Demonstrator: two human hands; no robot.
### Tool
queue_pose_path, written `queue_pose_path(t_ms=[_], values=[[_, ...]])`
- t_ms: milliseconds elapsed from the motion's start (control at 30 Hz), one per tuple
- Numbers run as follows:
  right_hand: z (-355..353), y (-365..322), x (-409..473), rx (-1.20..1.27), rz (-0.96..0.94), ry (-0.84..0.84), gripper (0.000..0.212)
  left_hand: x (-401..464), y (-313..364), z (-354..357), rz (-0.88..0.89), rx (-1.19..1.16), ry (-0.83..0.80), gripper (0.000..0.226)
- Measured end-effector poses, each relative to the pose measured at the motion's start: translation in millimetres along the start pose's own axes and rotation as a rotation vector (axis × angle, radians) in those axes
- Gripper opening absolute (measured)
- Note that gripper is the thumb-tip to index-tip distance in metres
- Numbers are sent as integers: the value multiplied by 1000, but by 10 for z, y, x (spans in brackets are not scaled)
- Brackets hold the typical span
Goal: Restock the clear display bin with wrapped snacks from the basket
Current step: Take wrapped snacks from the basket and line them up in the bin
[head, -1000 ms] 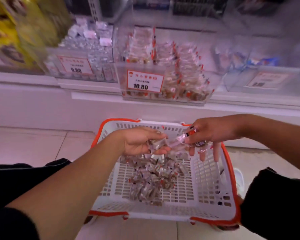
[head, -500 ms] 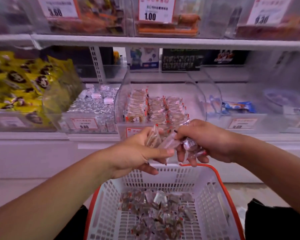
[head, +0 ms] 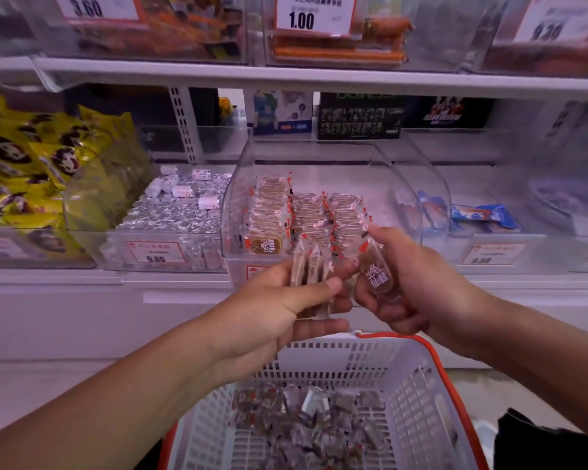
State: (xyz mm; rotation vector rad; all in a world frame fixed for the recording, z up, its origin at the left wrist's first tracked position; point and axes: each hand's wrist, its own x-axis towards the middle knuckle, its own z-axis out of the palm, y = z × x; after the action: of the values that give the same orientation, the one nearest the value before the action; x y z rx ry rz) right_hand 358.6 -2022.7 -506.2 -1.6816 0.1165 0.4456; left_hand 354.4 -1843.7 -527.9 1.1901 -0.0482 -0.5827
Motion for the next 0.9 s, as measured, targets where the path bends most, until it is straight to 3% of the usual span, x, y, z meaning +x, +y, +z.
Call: queue_pose_path(t_ms=[100, 233, 367, 467, 633, 733, 800, 900], values=[[62, 26, 2, 16, -59, 21, 50, -13, 21, -10, 45, -29, 2, 46], [119, 124, -29, -11, -142, -92, 28, -18, 10, -11, 81, -3, 30, 41], [97, 174, -53, 8, -177, -53, 40, -23, 4, -17, 82, 28, 41, 40], [65, 171, -86, -12, -237, -52, 37, -49, 39, -25, 51, 34, -4, 43], [46, 206, -105, -114, -378, -87, 1, -61, 108, -68, -11, 29, -14, 34], [36, 188, -91, -231, -502, -42, 11, -60, 146, -77, -40, 58, -45, 46], [-3, 159, -71, -356, -598, 90, 22, -50, 170, -90, -52, 91, -77, 51], [-98, 73, -47, -553, -728, 152, 58, -48, 231, -135, -100, 197, -178, 45]])
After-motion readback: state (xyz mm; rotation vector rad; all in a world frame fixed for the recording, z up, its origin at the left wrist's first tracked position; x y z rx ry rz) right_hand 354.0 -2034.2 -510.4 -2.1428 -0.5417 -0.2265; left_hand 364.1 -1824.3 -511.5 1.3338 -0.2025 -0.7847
